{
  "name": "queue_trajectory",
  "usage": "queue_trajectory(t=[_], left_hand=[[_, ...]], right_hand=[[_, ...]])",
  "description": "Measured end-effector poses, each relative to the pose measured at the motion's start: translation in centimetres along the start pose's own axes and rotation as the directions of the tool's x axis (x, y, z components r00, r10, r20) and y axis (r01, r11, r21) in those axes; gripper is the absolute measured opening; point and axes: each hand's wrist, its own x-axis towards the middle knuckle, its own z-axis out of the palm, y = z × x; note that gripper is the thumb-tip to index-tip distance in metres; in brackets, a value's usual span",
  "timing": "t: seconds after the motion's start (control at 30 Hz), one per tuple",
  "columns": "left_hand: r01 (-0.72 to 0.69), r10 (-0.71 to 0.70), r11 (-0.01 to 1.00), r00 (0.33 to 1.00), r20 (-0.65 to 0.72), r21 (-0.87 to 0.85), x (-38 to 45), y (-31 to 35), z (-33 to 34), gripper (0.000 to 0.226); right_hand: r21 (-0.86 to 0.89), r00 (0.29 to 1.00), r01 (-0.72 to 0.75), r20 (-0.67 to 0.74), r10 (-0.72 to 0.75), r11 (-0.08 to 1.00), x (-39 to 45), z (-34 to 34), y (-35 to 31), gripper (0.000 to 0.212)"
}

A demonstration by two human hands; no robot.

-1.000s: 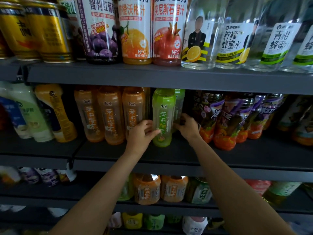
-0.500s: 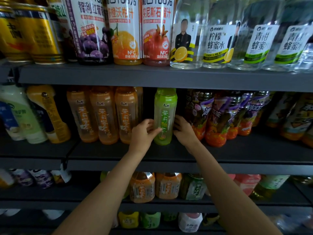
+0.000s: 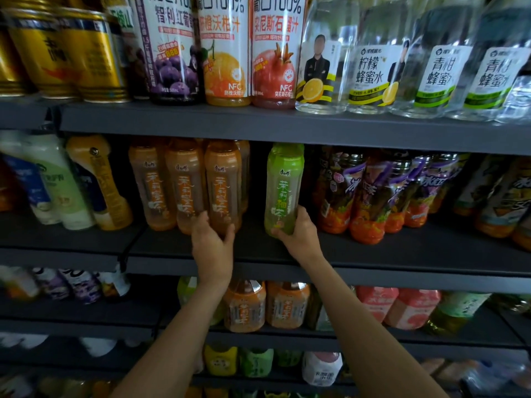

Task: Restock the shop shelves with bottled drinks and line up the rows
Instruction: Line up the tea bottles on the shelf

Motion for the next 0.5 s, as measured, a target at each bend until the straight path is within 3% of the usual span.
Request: queue_trajectory(t=[0.13, 0.5], left_hand=[[0.098, -0.107, 0.988, 0.992, 0.07, 0.121, 0.7, 1.2, 1.4, 0.062], [0.132, -0.141, 0.986, 0.987, 0.083, 0.102, 0.9, 1.6, 1.9, 0.052]], right_hand=[[-0.036, 1.0, 0.019, -0.014, -0.02, 0.999, 0.0, 0.0, 0.1, 0.061], [-0.065, 1.0, 0.011, -0.009, -0.011, 0.998, -0.1, -0.1, 0.0, 0.062]])
